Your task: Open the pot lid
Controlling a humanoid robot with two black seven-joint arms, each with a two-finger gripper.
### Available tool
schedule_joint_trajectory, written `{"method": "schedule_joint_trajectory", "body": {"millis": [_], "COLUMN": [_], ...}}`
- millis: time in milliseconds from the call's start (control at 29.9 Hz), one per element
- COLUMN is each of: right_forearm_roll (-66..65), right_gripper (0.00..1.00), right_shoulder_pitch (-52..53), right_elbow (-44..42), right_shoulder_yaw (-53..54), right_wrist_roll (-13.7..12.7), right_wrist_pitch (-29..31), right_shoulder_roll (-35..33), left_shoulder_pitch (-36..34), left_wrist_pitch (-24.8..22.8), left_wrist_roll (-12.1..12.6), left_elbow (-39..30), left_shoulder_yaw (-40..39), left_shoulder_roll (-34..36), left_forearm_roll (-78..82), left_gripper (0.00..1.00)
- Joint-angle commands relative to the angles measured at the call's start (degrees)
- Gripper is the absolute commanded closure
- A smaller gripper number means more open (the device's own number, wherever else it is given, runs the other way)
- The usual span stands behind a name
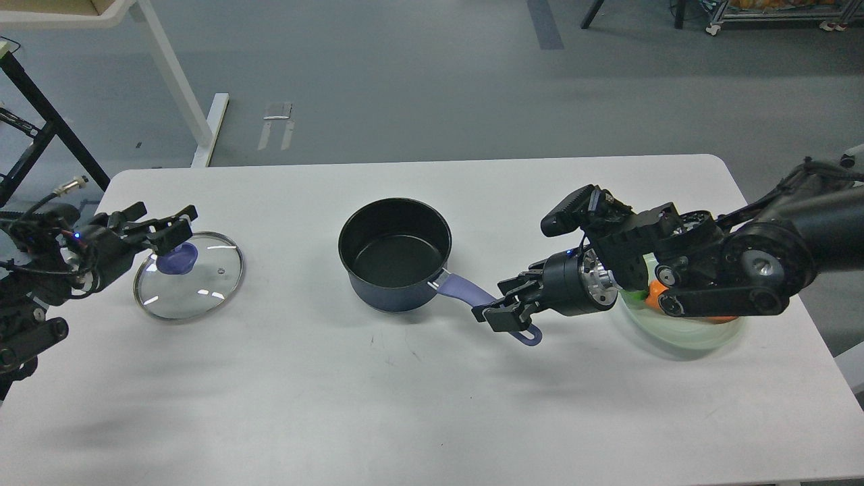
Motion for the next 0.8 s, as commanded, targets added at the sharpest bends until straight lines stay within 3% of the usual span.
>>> {"method": "schedule_joint_trajectory", "body": {"millis": [0, 167, 368, 602, 769], "right_forearm_roll": [0.2, 4.8, 8.8, 9.1, 14.3], "right_gripper": [0.04, 0.03, 0.02, 0.01, 0.01], "right_shoulder_pitch": [0.1, -2.1, -13.5, -30.8, -39.5], "right_elbow": [-0.3, -3.8, -6.6, -12.0, -16.8], "right_shoulder_yaw": [3.2, 15.7, 40.3, 66.7, 78.7], "right_wrist_roll": [0.0, -0.1, -0.5, -0.3, 0.1], "right_wrist_pitch": [-0.3, -0.7, -0.7, -0.9, -1.3], "right_shoulder_roll": [-2.6, -10.7, -20.2, -20.2, -15.0], "left_shoulder_pitch": [-2.2, -4.9, -6.6, -6.3, -5.8], "left_wrist_pitch": [-1.7, -7.3, -8.5, -17.2, -22.1], "left_wrist_roll": [0.0, 0.0, 0.0, 0.0, 0.0], "left_elbow": [0.0, 0.3, 0.8, 3.9, 9.6], "left_shoulder_yaw": [-0.1, -0.2, -0.6, -11.6, -17.7], "left_shoulder_roll": [-0.2, -0.2, -3.7, -10.4, -16.6], "left_forearm_roll": [-7.4, -22.9, -42.7, -51.3, -55.0], "left_gripper": [0.01, 0.01, 0.01, 0.01, 0.01]}}
